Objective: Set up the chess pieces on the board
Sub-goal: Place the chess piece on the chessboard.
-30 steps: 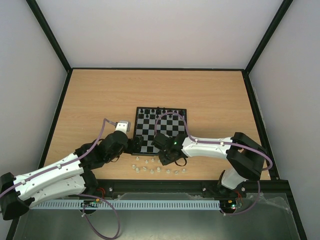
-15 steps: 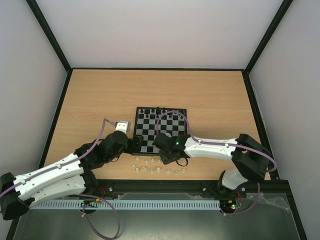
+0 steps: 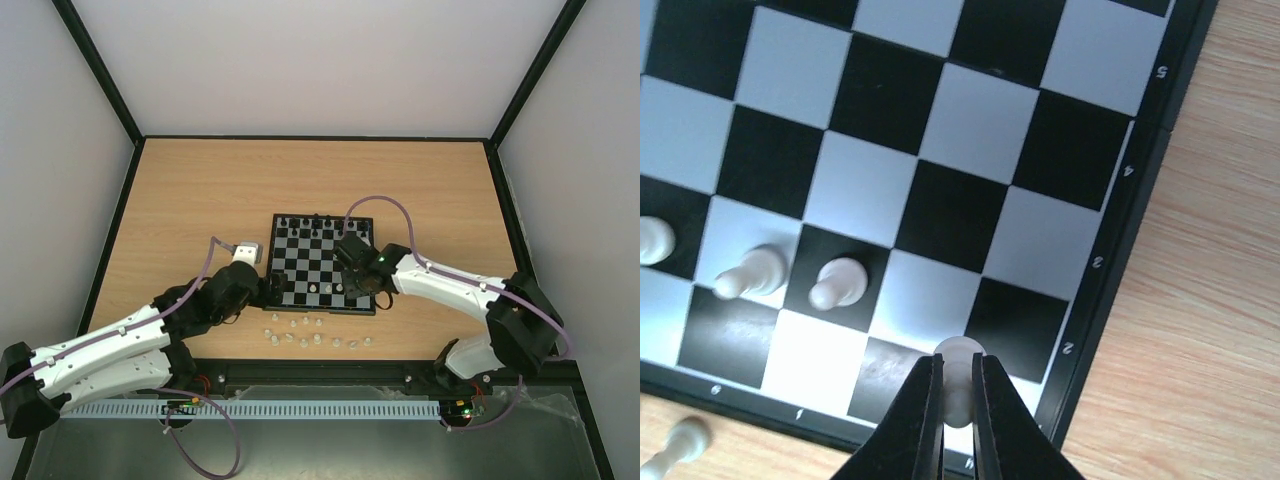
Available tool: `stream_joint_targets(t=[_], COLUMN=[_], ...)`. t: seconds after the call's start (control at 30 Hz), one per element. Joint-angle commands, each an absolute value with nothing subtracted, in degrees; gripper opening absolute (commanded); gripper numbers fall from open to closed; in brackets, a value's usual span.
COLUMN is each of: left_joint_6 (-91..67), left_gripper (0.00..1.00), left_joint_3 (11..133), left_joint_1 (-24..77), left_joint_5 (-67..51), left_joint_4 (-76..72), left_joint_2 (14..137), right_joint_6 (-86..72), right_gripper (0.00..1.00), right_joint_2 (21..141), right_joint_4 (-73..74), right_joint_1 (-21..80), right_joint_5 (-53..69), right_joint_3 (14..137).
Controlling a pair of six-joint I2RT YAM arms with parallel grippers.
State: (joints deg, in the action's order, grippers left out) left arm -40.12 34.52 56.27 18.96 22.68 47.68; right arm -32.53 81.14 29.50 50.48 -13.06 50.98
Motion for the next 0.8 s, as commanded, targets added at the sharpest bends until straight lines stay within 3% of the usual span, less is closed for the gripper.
stream_joint_targets(t=[0.0,0.77], left_joint_6=[-40.48,-40.5], left_gripper=[0.99,0.99], left_joint_3=[34.53,34.26], left_joint_1=[55.99,55.98], left_joint_5=[19.51,19.69], left_joint_4=[23.42,23.11], left_joint_2=[47.98,48.45], right_joint_6=[-29.71,-27.95], right_gripper=[0.05,0.09], right_joint_2=[83.81,90.15], right_joint_4=[31.51,28.39], right_joint_1=[48.89,48.78], right_joint_5=[-13.18,-9.98], right_joint_3=[52.91,54.48])
